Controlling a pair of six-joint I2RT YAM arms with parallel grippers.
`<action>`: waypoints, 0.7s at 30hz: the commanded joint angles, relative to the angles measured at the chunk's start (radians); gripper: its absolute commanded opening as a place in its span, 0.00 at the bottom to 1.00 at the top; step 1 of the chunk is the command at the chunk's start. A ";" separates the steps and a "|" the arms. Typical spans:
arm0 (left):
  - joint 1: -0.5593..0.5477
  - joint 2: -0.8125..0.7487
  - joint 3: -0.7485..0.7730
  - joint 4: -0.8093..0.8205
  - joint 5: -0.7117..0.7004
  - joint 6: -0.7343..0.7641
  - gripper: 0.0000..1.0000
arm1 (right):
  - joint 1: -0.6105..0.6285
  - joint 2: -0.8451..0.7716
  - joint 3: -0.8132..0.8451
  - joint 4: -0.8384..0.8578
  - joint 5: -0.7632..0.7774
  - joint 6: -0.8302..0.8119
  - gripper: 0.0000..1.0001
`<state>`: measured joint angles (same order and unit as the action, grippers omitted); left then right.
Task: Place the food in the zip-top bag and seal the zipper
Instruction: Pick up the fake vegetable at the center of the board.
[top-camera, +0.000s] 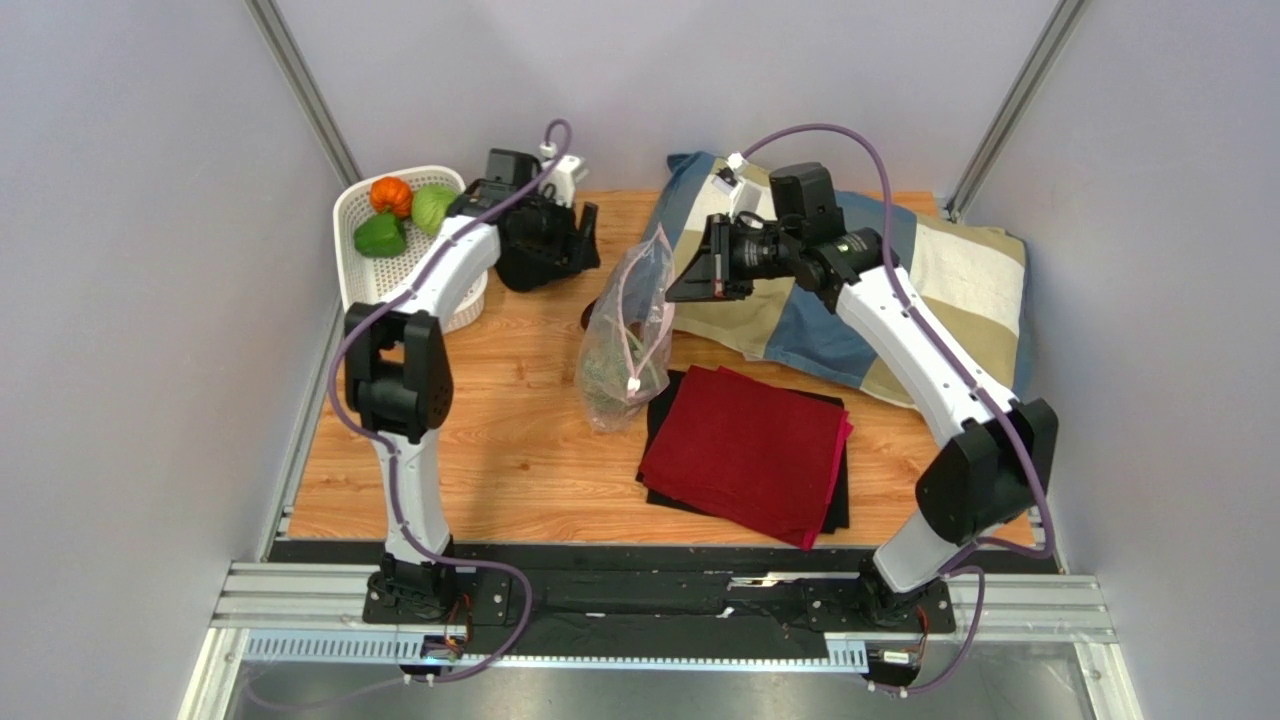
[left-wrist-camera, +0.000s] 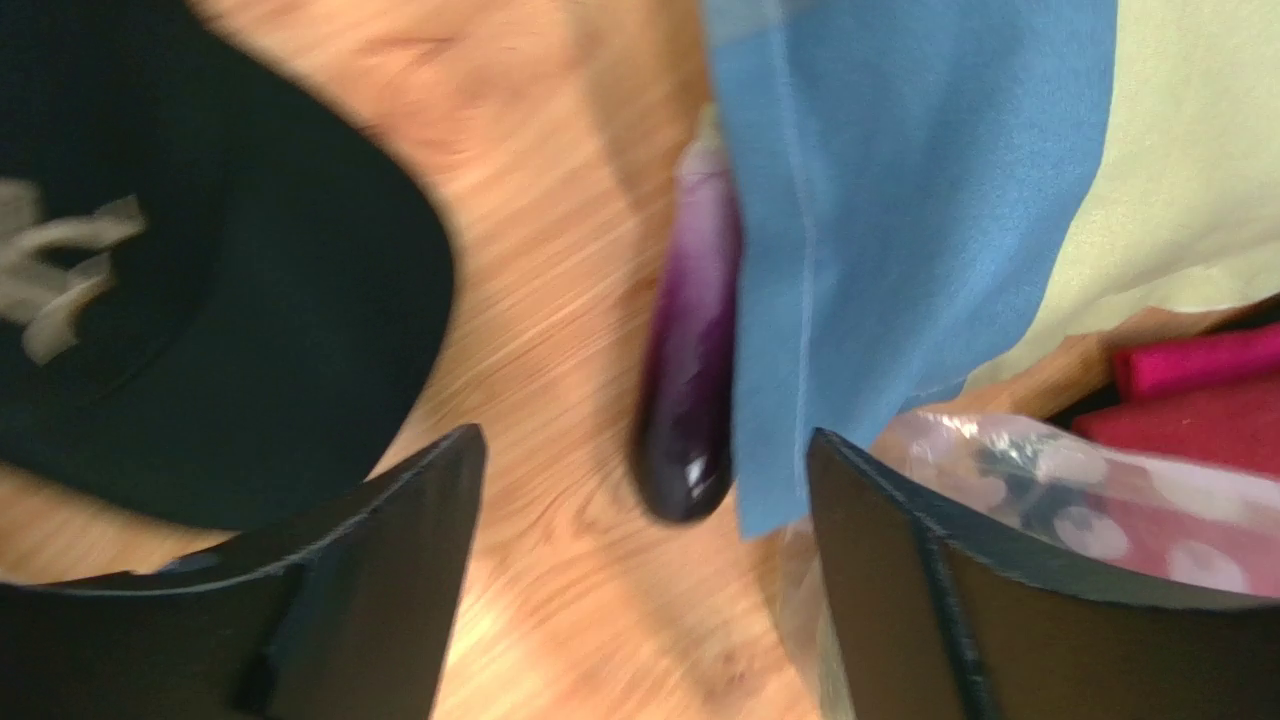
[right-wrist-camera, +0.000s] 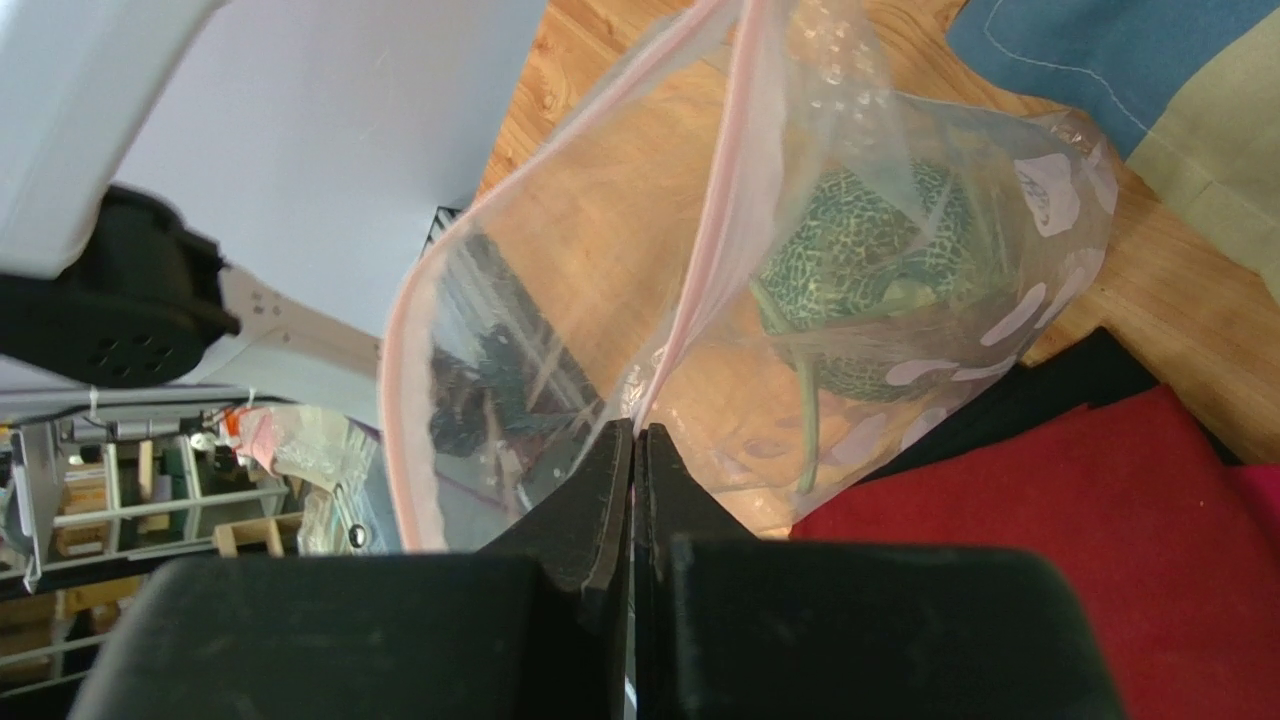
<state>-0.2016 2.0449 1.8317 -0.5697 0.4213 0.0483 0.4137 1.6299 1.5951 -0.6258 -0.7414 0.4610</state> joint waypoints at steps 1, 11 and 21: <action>-0.019 0.098 0.099 0.054 -0.059 0.070 0.83 | 0.004 -0.099 -0.043 -0.005 0.013 -0.067 0.00; -0.059 0.202 0.153 -0.018 -0.015 0.173 0.78 | 0.002 -0.107 -0.037 -0.031 0.022 -0.078 0.00; -0.116 0.201 0.132 -0.079 0.021 0.213 0.88 | -0.007 -0.076 -0.020 -0.043 0.014 -0.088 0.00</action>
<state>-0.2916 2.2684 1.9411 -0.6136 0.4206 0.2127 0.4149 1.5402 1.5505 -0.6712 -0.7269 0.3946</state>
